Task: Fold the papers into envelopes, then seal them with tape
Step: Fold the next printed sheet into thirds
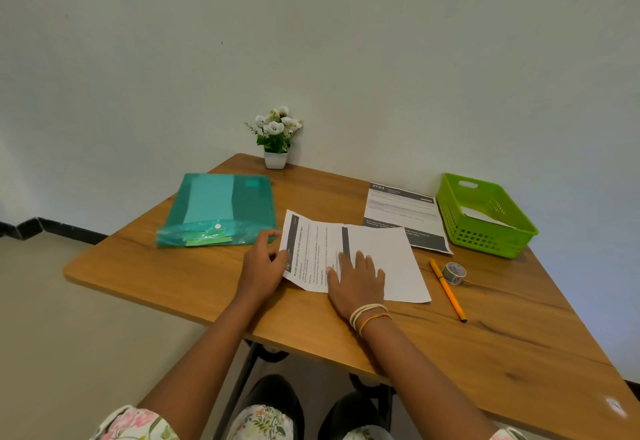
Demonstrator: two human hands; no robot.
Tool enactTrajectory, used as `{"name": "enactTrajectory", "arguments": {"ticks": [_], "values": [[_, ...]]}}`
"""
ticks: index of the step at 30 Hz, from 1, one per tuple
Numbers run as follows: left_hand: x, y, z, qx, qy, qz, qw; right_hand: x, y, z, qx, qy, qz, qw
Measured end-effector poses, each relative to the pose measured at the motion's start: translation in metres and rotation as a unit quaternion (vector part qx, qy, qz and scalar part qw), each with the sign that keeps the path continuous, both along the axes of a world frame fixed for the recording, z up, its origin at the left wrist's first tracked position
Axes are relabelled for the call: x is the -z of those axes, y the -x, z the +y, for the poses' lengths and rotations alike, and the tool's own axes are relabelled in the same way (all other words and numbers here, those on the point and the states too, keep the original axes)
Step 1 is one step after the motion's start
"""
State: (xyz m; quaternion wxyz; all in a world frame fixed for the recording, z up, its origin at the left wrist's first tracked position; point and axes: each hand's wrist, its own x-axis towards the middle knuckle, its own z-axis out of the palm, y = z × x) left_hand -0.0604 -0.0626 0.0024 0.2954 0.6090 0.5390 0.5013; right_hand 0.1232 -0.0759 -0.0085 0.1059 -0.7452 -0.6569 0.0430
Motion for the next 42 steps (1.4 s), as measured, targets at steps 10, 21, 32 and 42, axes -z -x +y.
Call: {"name": "enactTrajectory", "arguments": {"ticks": [10, 21, 32, 42], "values": [[-0.001, -0.009, -0.002, 0.101, 0.060, 0.018, 0.993, -0.002, -0.001, -0.007, -0.009, -0.061, 0.025, 0.998], [0.005, -0.023, -0.011, 0.034, -0.046, 0.414, 0.909, -0.009, -0.010, -0.015, -0.044, -0.149, 0.230, 0.961], [-0.055, -0.069, -0.005, -0.066, 0.256, -0.024, 0.964, -0.003, -0.011, -0.013, -0.054, -0.143, 0.212, 0.965], [-0.054, -0.045, 0.005, -0.029, 0.335, -0.325, 0.884, -0.005, -0.011, -0.014, -0.074, -0.158, 0.252, 0.952]]}}
